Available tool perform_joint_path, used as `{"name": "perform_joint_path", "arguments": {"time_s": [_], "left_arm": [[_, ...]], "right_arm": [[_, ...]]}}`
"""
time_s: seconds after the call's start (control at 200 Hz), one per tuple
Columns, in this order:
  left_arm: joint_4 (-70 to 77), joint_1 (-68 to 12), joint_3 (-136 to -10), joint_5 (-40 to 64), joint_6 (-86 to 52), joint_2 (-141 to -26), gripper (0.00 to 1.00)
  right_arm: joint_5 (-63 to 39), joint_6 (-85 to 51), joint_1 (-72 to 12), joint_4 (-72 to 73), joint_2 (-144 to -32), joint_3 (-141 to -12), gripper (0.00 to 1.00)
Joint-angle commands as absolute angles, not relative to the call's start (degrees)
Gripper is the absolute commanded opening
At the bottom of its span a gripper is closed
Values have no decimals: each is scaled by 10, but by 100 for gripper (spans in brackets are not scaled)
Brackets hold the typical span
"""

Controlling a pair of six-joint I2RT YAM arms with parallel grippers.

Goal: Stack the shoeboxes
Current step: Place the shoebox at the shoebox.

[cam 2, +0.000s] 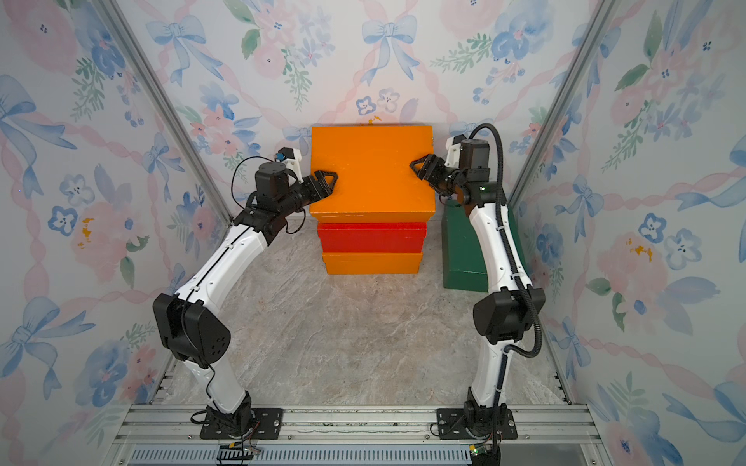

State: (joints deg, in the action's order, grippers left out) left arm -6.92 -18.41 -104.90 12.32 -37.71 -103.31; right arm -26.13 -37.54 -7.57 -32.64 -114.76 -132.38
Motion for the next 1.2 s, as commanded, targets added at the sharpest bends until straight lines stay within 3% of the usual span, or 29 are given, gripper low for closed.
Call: {"name": "perform_joint_path", "arguments": {"time_s": [0.0, 1.195], "left_arm": [[-16, -202, -1070, 224, -387, -1041, 82], [-16, -167, -1029, 210, -380, -1029, 96]], "right_arm": [[-359, -395, -103, -322, -1158, -1347, 75], [-326, -386, -76, -334, -1180, -1352, 76]]}}
